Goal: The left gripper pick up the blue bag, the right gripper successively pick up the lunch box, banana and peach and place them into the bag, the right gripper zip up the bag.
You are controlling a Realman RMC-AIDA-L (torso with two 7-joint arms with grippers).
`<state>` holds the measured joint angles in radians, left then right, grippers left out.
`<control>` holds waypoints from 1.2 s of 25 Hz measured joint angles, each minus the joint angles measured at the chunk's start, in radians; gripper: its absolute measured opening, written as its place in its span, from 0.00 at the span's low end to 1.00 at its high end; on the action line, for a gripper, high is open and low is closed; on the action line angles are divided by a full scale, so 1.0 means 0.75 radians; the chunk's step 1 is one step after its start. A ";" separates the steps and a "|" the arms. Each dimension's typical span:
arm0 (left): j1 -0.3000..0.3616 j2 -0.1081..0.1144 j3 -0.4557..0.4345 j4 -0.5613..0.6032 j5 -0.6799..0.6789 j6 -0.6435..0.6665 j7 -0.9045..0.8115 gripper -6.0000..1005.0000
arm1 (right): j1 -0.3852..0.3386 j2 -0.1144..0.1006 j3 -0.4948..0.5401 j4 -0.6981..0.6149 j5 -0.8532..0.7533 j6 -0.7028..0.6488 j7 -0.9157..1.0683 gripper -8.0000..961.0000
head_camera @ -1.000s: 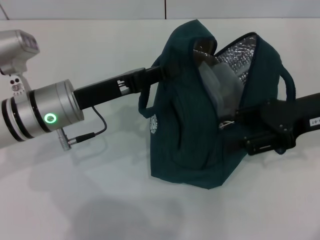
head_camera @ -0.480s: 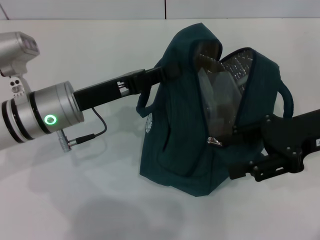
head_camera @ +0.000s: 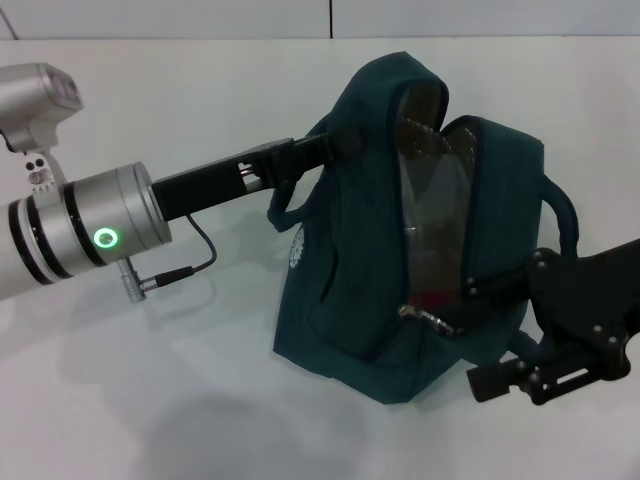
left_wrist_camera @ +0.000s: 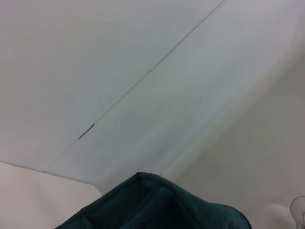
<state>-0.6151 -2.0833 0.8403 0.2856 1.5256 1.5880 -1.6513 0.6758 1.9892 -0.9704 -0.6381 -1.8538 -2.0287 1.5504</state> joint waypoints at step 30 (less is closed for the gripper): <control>-0.016 0.001 0.000 0.007 0.001 -0.068 0.001 0.05 | -0.103 -0.010 0.090 0.030 0.248 -0.099 -0.207 0.62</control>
<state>-0.6268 -2.0826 0.8406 0.2912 1.5264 1.5371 -1.6507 0.5985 1.9815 -0.9026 -0.6153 -1.6676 -2.1028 1.3950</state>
